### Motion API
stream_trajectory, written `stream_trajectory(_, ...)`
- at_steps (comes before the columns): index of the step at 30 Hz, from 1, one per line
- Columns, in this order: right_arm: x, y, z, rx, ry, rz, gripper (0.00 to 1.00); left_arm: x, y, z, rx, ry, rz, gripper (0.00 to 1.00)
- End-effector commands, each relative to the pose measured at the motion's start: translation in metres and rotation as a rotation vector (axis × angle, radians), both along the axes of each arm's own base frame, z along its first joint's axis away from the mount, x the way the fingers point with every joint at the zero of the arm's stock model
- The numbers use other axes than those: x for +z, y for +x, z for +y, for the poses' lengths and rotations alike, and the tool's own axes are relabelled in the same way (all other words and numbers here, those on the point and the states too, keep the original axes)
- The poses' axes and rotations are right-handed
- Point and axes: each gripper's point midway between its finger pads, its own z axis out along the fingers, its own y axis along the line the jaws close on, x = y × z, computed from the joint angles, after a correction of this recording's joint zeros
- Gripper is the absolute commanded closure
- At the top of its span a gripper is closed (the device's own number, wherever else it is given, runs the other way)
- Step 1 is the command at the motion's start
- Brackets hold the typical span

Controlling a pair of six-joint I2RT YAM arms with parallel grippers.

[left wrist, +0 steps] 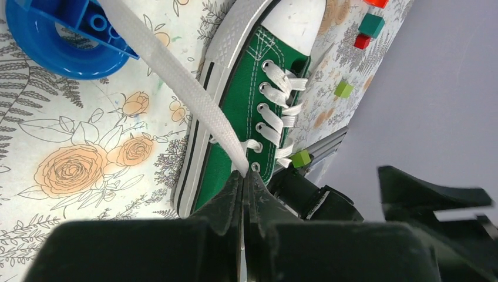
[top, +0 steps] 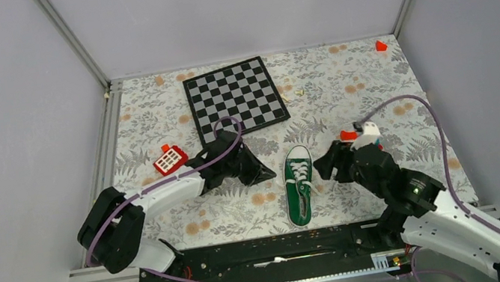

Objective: Tie the shoes
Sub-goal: Cross the shoelace with the shoelace.

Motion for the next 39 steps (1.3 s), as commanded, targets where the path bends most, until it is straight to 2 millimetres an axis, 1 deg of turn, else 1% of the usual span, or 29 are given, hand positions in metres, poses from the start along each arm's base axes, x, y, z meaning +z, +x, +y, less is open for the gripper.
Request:
stream_trajectory(1,-0.054,-0.022,-0.026,-0.311,0.224,0.34,0.3,0.035,0.013,-0.009,-0.044,-0.052,-0.144,1.0)
stream_trajectory(2,-0.062,-0.027,-0.021,-0.339,0.296,0.411,0.33,0.037,0.013,-0.011,-0.058,-0.054,-0.152,1.0)
stream_trajectory(3,-0.066,-0.029,-0.016,-0.363,0.37,0.459,0.35,0.041,0.014,-0.014,-0.074,-0.059,-0.164,1.0)
stream_trajectory(5,-0.074,-0.032,-0.005,-0.389,0.497,0.532,0.36,0.044,0.014,-0.016,-0.102,-0.058,-0.183,1.0)
stream_trajectory(6,-0.077,-0.033,-0.001,-0.414,0.557,0.572,0.42,0.044,0.014,-0.016,-0.11,-0.049,-0.185,1.0)
stream_trajectory(7,-0.084,-0.036,-0.001,-0.443,0.59,0.613,0.48,0.043,0.013,-0.015,-0.116,-0.045,-0.186,1.0)
stream_trajectory(8,-0.088,-0.038,0.0,-0.463,0.615,0.643,0.51,0.043,0.013,-0.016,-0.125,-0.047,-0.188,1.0)
stream_trajectory(9,-0.091,-0.039,0.0,-0.483,0.632,0.665,0.51,0.043,0.011,-0.017,-0.139,-0.051,-0.194,1.0)
stream_trajectory(10,-0.094,-0.04,-0.001,-0.504,0.647,0.684,0.49,0.043,0.009,-0.018,-0.159,-0.053,-0.198,1.0)
stream_trajectory(11,-0.098,-0.041,-0.001,-0.528,0.669,0.705,0.46,0.042,0.008,-0.018,-0.176,-0.048,-0.201,1.0)
stream_trajectory(12,-0.106,-0.044,-0.001,-0.556,0.689,0.733,0.42,0.041,0.006,-0.018,-0.189,-0.037,-0.205,1.0)
stream_trajectory(14,-0.116,-0.044,-0.003,-0.611,0.74,0.767,0.4,0.04,0.004,-0.015,-0.211,-0.008,-0.223,1.0)
stream_trajectory(19,-0.124,-0.042,-0.003,-0.673,0.833,0.795,0.34,0.035,-0.005,-0.011,-0.272,0.01,-0.245,1.0)
stream_trajectory(22,-0.129,-0.038,-0.005,-0.711,0.88,0.799,0.33,0.037,-0.01,-0.015,-0.309,-0.013,-0.264,1.0)
stream_trajectory(25,-0.136,-0.035,-0.004,-0.727,0.925,0.808,0.34,0.04,-0.011,-0.016,-0.312,-0.025,-0.279,1.0)
stream_trajectory(29,-0.149,-0.039,-0.004,-0.751,0.909,0.841,0.34,0.047,-0.009,-0.019,-0.294,-0.057,-0.299,1.0)
stream_trajectory(31,-0.151,-0.041,0.002,-0.737,0.917,0.874,0.34,0.05,-0.007,-0.021,-0.284,-0.064,-0.308,1.0)
stream_trajectory(33,-0.151,-0.04,0.002,-0.741,0.917,0.877,0.34,0.05,-0.006,-0.021,-0.277,-0.066,-0.31,1.0)
stream_trajectory(36,-0.149,-0.038,0.002,-0.746,0.907,0.869,0.34,0.051,-0.006,-0.021,-0.272,-0.068,-0.312,1.0)
stream_trajectory(39,-0.151,-0.038,0.0,-0.762,0.882,0.87,0.34,0.05,-0.008,-0.019,-0.268,-0.069,-0.312,1.0)
